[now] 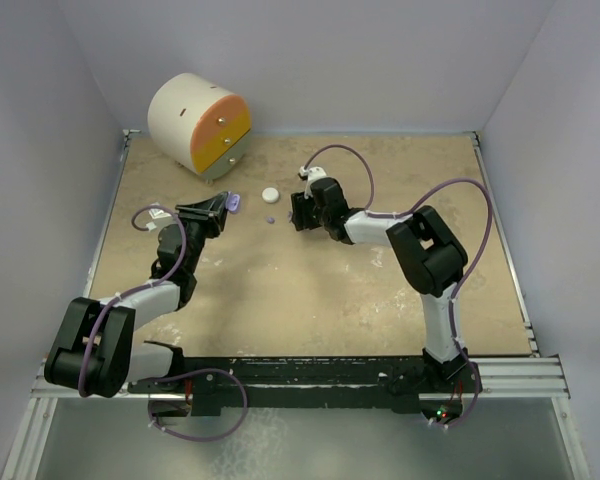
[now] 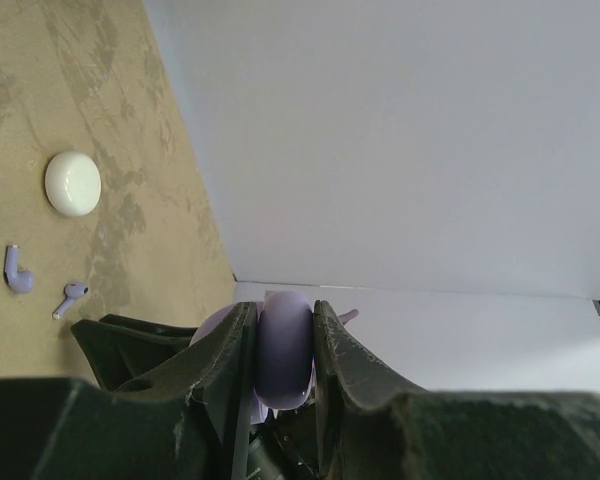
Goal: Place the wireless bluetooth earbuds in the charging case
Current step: Adjust the earbud at the center of the board, then pick up the earbud from the center of the board.
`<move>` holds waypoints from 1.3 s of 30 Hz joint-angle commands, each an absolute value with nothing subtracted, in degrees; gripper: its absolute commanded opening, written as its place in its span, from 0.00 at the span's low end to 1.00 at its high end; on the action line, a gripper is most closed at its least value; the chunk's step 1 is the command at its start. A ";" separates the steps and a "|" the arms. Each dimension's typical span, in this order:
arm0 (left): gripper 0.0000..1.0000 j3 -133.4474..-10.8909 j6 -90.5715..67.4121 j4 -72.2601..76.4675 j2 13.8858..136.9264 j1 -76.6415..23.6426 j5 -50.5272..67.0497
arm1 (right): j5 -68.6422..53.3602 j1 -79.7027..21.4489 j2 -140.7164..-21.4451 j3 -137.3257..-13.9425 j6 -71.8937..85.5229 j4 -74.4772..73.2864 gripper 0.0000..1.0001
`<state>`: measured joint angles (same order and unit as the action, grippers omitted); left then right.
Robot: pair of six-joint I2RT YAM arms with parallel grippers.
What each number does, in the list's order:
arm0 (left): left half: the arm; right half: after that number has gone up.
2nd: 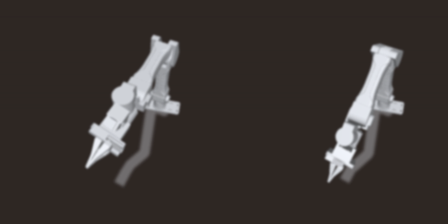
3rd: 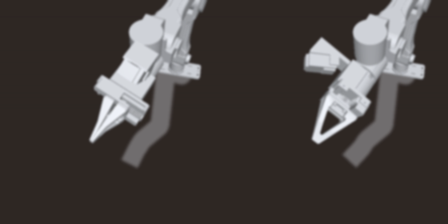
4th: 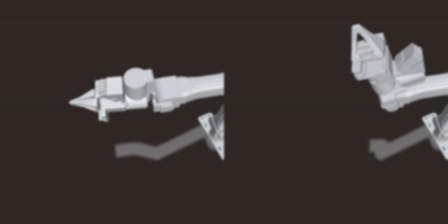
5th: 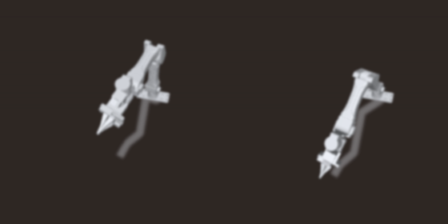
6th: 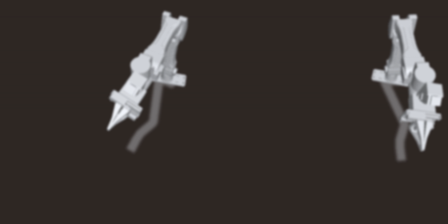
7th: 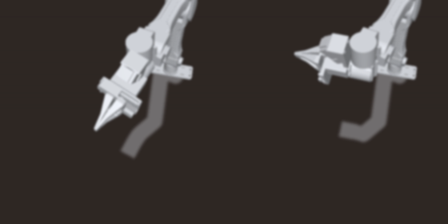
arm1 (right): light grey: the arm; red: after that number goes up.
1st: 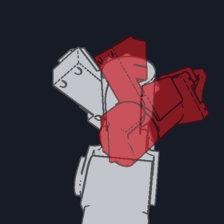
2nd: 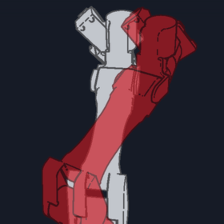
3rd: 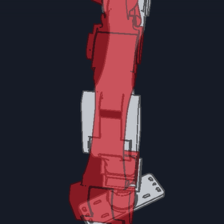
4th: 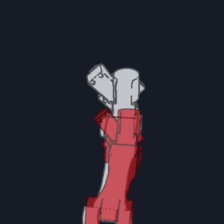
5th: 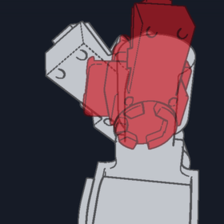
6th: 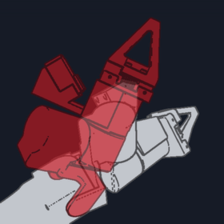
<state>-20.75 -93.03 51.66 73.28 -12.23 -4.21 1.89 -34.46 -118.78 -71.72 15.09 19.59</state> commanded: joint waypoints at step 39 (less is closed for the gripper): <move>0.00 -20.24 -94.04 54.68 72.60 -10.90 -3.23 | 4.12 -37.16 -124.95 -81.66 9.87 15.47 0.49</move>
